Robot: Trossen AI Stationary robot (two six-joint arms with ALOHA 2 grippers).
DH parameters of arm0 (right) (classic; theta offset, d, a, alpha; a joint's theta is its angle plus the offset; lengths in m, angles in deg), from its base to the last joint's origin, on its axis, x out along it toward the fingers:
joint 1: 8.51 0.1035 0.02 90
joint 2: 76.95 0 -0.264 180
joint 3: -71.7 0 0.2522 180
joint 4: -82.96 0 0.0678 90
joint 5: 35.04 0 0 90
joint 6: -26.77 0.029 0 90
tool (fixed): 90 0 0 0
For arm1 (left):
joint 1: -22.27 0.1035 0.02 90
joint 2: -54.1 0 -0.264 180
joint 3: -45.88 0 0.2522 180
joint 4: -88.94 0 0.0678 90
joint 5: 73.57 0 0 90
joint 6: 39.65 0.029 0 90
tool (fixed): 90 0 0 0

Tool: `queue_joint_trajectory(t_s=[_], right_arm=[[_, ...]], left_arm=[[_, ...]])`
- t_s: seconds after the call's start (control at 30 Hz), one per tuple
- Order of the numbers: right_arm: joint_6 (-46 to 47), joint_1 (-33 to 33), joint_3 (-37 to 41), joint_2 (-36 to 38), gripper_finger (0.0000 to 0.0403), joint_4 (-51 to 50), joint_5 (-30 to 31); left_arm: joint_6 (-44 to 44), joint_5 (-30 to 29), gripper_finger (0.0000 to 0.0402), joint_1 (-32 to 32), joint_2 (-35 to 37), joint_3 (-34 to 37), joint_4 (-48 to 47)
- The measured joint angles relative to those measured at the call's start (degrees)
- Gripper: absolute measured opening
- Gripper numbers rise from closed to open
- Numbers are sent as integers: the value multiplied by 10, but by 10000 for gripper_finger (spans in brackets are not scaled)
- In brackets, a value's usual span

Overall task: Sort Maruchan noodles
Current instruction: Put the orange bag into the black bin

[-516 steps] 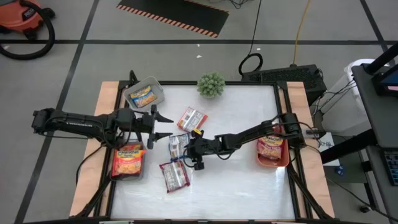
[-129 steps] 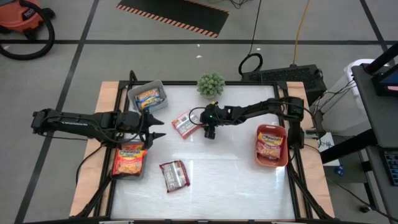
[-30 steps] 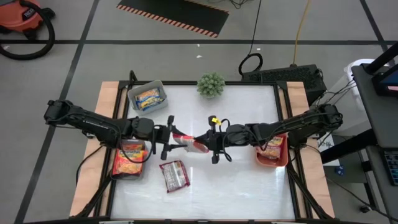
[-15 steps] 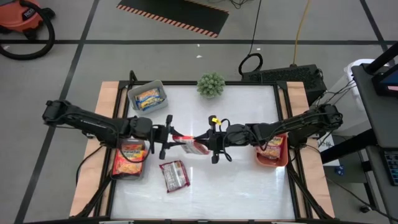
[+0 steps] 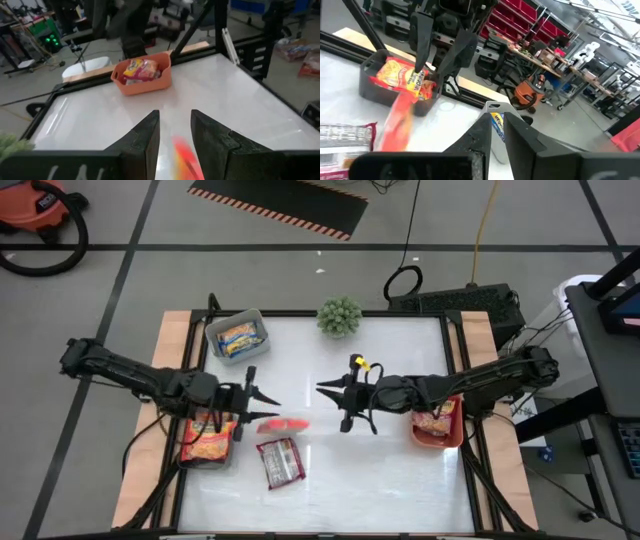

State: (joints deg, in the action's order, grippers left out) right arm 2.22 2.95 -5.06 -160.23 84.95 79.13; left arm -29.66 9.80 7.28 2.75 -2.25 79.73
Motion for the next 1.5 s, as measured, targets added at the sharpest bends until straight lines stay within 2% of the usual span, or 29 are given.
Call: queue_joint_trajectory(t_s=[0.23, 0.37, 0.57, 0.7, 0.9, 1.03, 1.3, 1.5], right_arm=[[61, 3, 0, 30, 50, -70, -4], [99, -10, 0, 14, 50, -100, -64], [105, -23, 0, -69, 50, -53, -126], [104, -24, -12, -143, 53, -4, -155], [112, -24, -118, -270, 92, -41, -183], [119, -24, -180, -340, 125, -62, -208], [122, -22, -219, -405, 166, -67, -291], [75, -20, -220, -432, 163, -32, -288]], left_arm=[[-8, -91, 115, -53, 42, 0, -88], [-44, -135, 115, -57, 43, 0, -120], [-72, -138, 115, -58, 38, 0, -135], [-52, -153, 115, -61, 38, 0, -155], [-43, -195, 115, -51, 38, 0, -182], [-45, -200, 115, -40, 42, 0, -221], [-63, -200, 115, -30, 41, 0, -304], [-70, -200, 115, -30, 41, 0, -320]])
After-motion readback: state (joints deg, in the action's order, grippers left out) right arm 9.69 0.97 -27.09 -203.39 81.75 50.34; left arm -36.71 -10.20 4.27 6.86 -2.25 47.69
